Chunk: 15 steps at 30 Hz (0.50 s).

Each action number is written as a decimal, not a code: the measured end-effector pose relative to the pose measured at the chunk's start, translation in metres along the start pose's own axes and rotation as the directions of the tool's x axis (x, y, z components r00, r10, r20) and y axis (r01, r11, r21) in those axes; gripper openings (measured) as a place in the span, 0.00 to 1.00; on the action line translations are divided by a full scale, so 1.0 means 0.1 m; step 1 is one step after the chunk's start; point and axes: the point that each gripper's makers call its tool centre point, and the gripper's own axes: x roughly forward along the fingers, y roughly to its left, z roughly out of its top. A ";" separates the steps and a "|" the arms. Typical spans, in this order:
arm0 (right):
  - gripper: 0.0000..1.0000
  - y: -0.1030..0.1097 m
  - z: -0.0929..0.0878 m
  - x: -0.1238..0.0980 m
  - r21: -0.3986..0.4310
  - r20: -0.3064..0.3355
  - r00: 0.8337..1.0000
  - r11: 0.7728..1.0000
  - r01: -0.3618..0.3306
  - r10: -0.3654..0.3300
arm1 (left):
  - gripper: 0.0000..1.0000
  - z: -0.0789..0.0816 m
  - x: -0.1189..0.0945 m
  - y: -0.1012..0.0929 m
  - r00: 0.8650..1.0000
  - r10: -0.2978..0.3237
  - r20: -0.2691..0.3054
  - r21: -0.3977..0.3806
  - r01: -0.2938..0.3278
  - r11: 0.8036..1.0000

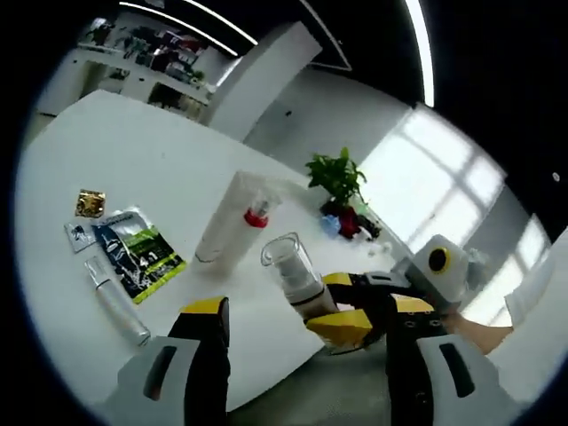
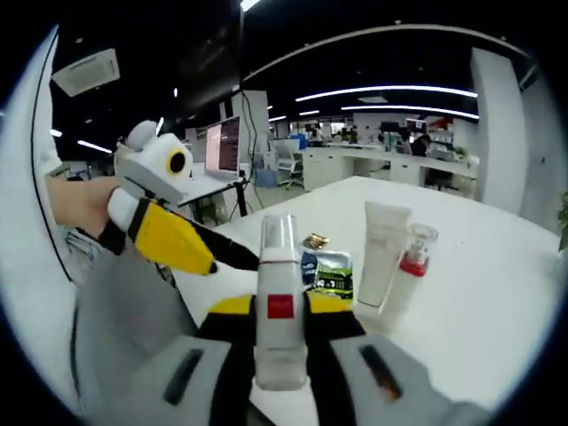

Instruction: Arrange the skincare products in the storage area until every visible bottle or jar stands upright without overlapping.

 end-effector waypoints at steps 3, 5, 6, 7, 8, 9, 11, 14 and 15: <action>0.20 0.07 0.04 0.01 -0.009 0.004 1.000 1.000 0.002 -0.002 | 0.60 0.00 0.02 -0.01 1.000 -0.001 0.012 -0.025 0.001 1.000; 0.20 0.09 0.07 0.01 -0.011 0.011 1.000 1.000 0.005 -0.005 | 0.57 0.01 0.03 -0.02 1.000 0.004 0.027 -0.051 -0.002 0.999; 0.20 0.11 0.09 0.01 -0.010 0.017 1.000 1.000 0.000 0.000 | 0.54 0.01 0.03 -0.01 0.999 0.007 0.034 -0.065 -0.005 0.998; 0.20 0.12 0.12 0.00 -0.008 0.024 1.000 1.000 0.005 -0.005 | 0.52 0.02 0.03 -0.01 0.999 0.010 0.042 -0.075 -0.007 0.997; 0.20 0.13 0.13 0.00 -0.009 0.025 1.000 1.000 0.004 -0.004 | 0.50 0.02 0.02 -0.01 0.999 0.011 0.048 -0.080 -0.007 0.997; 0.20 0.15 0.15 0.00 -0.010 0.029 1.000 1.000 0.002 -0.002 | 0.47 0.02 0.02 -0.01 0.999 0.015 0.052 -0.084 -0.010 0.996; 0.20 0.16 0.16 0.00 -0.010 0.033 0.999 1.000 0.008 -0.008 | 0.44 0.02 0.02 0.00 0.998 0.022 0.057 -0.092 -0.017 0.996; 0.20 0.18 0.18 0.01 -0.014 0.037 0.999 1.000 0.009 -0.008 | 0.38 0.01 0.01 -0.01 0.998 0.024 0.061 -0.102 -0.018 0.995; 0.20 0.19 0.17 0.01 -0.018 0.035 0.999 1.000 0.009 -0.008 | 0.37 0.01 0.01 -0.01 0.998 0.025 0.064 -0.106 -0.018 0.994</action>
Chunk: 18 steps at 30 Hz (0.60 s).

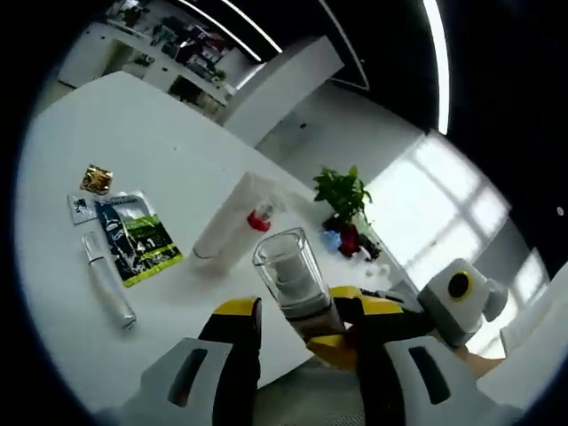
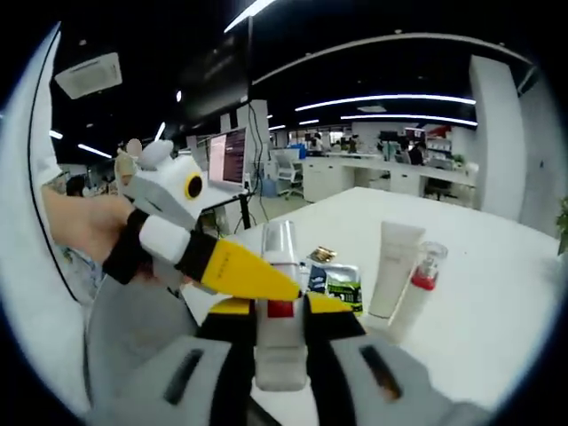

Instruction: Arrange the skincare products in the storage area until every visible bottle or jar stands upright without overlapping.

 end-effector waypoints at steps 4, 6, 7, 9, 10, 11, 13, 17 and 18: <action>0.20 0.03 -0.02 0.00 -0.005 -0.005 1.000 1.000 -0.005 0.005 | 0.28 -0.01 0.00 -0.01 1.000 0.003 0.007 0.002 -0.003 1.000; 0.20 0.05 -0.02 -0.01 -0.006 -0.007 1.000 1.000 -0.007 0.007 | 0.25 -0.01 -0.01 0.00 1.000 0.010 0.010 0.002 -0.010 1.000; 0.20 0.05 -0.02 -0.01 -0.005 -0.008 1.000 1.000 -0.007 0.007 | 0.25 -0.02 -0.01 0.00 1.000 0.006 0.007 -0.002 -0.006 1.000; 0.20 0.06 -0.03 -0.02 -0.003 -0.012 1.000 1.000 -0.009 0.009 | 0.25 -0.03 -0.01 0.00 1.000 0.005 0.007 -0.008 -0.005 1.000; 0.20 0.06 -0.03 -0.02 -0.002 -0.014 1.000 1.000 -0.010 0.010 | 0.25 -0.03 -0.02 0.00 1.000 0.005 0.006 -0.010 -0.005 1.000; 0.20 0.06 -0.04 -0.02 -0.003 -0.015 1.000 1.000 -0.009 0.009 | 0.24 -0.04 -0.01 -0.01 1.000 0.004 0.006 -0.018 -0.003 1.000; 0.21 0.06 -0.06 -0.02 -0.001 -0.027 1.000 1.000 -0.014 0.014 | 0.23 -0.05 -0.02 -0.01 1.000 0.006 0.005 -0.027 -0.006 1.000; 0.21 0.07 -0.11 -0.03 -0.010 -0.052 0.998 1.000 -0.022 0.021 | 0.20 -0.06 0.00 -0.05 1.000 -0.006 -0.011 0.005 0.006 1.000; 0.22 0.07 -0.13 -0.04 -0.015 -0.056 0.998 1.000 -0.024 0.024 | 0.20 -0.06 0.00 -0.05 1.000 -0.007 -0.013 0.017 0.007 1.000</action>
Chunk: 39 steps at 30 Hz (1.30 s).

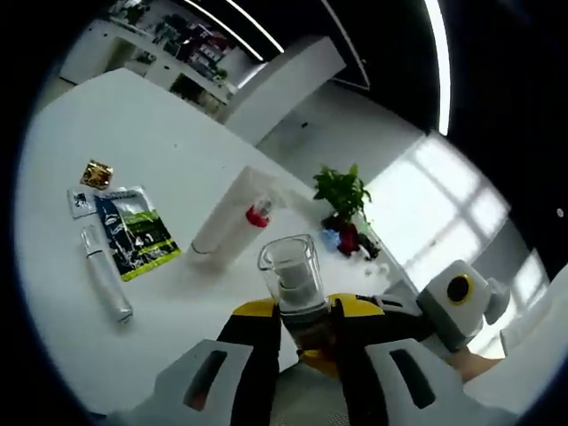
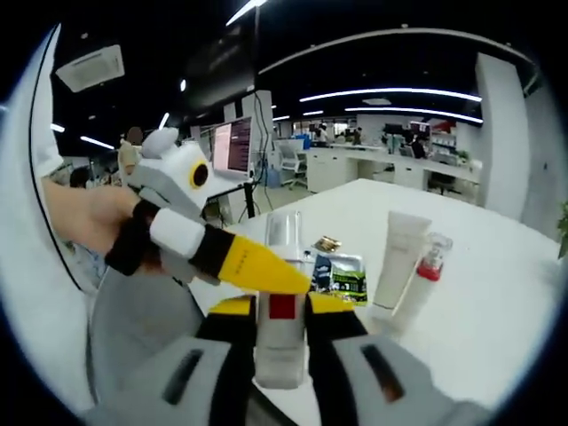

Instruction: Arrange the skincare products in the storage area until every visible bottle or jar stands upright without overlapping.

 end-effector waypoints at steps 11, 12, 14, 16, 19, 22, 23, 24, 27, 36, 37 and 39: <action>0.30 -0.21 -0.24 -0.34 0.072 -0.045 0.999 0.997 -0.024 0.027 | 0.18 0.07 -0.04 0.01 0.993 -0.002 -0.117 0.280 0.035 0.959; 0.30 -0.23 -0.24 -0.37 0.086 -0.039 0.999 0.996 -0.027 0.030 | 0.18 0.08 -0.03 0.01 0.992 0.002 -0.126 0.312 0.038 0.949; 0.31 -0.30 -0.18 -0.42 0.126 -0.009 1.000 0.992 -0.027 0.028 | 0.18 0.07 -0.03 -0.02 0.987 -0.005 -0.161 0.365 0.064 0.929; 0.33 -0.35 -0.07 -0.45 0.177 0.042 0.999 0.983 -0.039 0.032 | 0.18 0.05 -0.01 -0.05 0.981 -0.015 -0.193 0.405 0.093 0.910; 0.34 -0.35 0.09 -0.46 0.202 0.097 0.994 0.977 -0.071 0.052 | 0.18 -0.03 0.01 -0.11 0.962 -0.023 -0.272 0.483 0.157 0.861; 0.36 -0.28 0.28 -0.43 0.203 0.157 0.984 0.972 -0.122 0.090 | 0.18 -0.12 0.04 -0.18 0.942 -0.032 -0.334 0.534 0.217 0.817; 0.36 -0.25 0.31 -0.42 0.201 0.165 0.981 0.970 -0.139 0.106 | 0.18 -0.14 0.06 -0.20 0.937 -0.037 -0.347 0.543 0.233 0.807; 0.36 -0.21 0.34 -0.40 0.202 0.168 0.978 0.967 -0.157 0.124 | 0.18 -0.14 0.06 -0.21 0.936 -0.039 -0.351 0.545 0.238 0.804; 0.37 -0.14 0.35 -0.34 0.192 0.169 0.973 0.963 -0.187 0.156 | 0.18 -0.18 0.09 -0.26 0.921 -0.046 -0.388 0.570 0.279 0.773; 0.32 -0.15 0.40 -0.33 0.223 0.209 0.964 0.951 -0.212 0.166 | 0.18 -0.29 0.09 -0.33 0.882 -0.068 -0.467 0.589 0.368 0.719; 0.31 -0.15 0.40 -0.34 0.227 0.213 0.962 0.949 -0.217 0.169 | 0.18 -0.30 0.09 -0.33 0.879 -0.071 -0.472 0.589 0.373 0.717; 0.32 -0.13 0.41 -0.33 0.238 0.220 0.960 0.945 -0.224 0.172 | 0.18 -0.31 0.09 -0.34 0.874 -0.078 -0.480 0.587 0.386 0.711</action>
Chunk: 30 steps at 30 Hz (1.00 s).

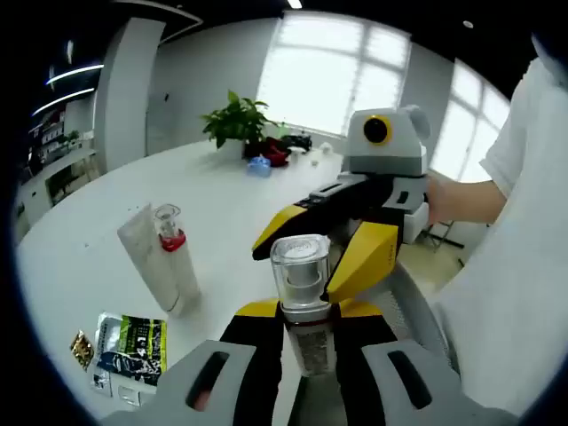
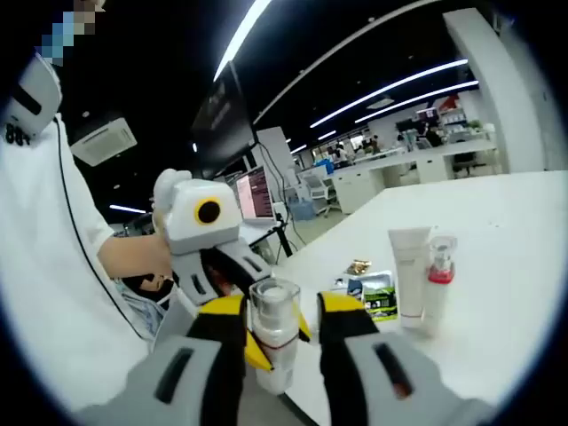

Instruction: Arrange the skincare products in the storage area until every visible bottle or jar stands upright without overlapping.

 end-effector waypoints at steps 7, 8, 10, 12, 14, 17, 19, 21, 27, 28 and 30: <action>0.22 0.02 0.00 -0.01 0.020 0.011 1.000 1.000 -0.017 0.016 | 0.18 0.02 0.05 -0.03 0.999 -0.032 0.000 0.015 0.032 0.999; 0.22 0.01 0.00 -0.01 0.016 0.012 1.000 1.000 -0.014 0.013 | 0.18 0.03 0.06 -0.03 0.999 -0.032 -0.001 0.015 0.032 0.999; 0.22 -0.01 0.00 -0.02 0.009 0.014 1.000 1.000 -0.009 0.009 | 0.18 0.04 0.07 -0.03 0.999 -0.038 0.006 0.020 0.038 0.999; 0.22 -0.03 0.03 -0.02 -0.003 0.024 1.000 1.000 0.003 -0.003 | 0.19 0.06 0.07 -0.02 0.999 -0.032 0.014 0.032 0.032 0.999; 0.21 -0.05 0.06 -0.03 -0.032 0.026 0.999 0.999 0.021 -0.020 | 0.19 0.07 0.08 0.01 1.000 -0.017 0.017 0.032 0.016 0.999; 0.21 -0.06 0.07 -0.02 -0.073 0.018 0.999 0.997 0.042 -0.040 | 0.18 0.05 0.09 0.05 1.000 0.000 0.010 0.042 0.000 0.999; 0.21 -0.08 0.09 -0.02 -0.085 0.016 0.999 0.995 0.049 -0.048 | 0.19 0.00 0.11 0.08 1.000 0.015 -0.014 0.058 -0.014 0.998; 0.21 -0.10 0.11 -0.02 -0.093 0.020 0.998 0.994 0.055 -0.053 | 0.20 -0.07 0.12 0.10 0.999 0.025 -0.040 0.069 -0.022 0.997; 0.21 -0.17 0.11 -0.01 -0.107 0.011 0.997 0.992 0.072 -0.071 | 0.17 -0.16 0.16 0.18 0.997 0.043 -0.061 0.066 -0.039 0.997; 0.21 -0.18 0.10 -0.01 -0.107 0.009 0.997 0.991 0.076 -0.075 | 0.17 -0.16 0.17 0.18 0.997 0.044 -0.061 0.065 -0.040 0.997; 0.21 -0.19 0.08 0.00 -0.113 0.001 0.997 0.990 0.080 -0.080 | 0.17 -0.18 0.19 0.20 0.997 0.045 -0.066 0.071 -0.041 0.997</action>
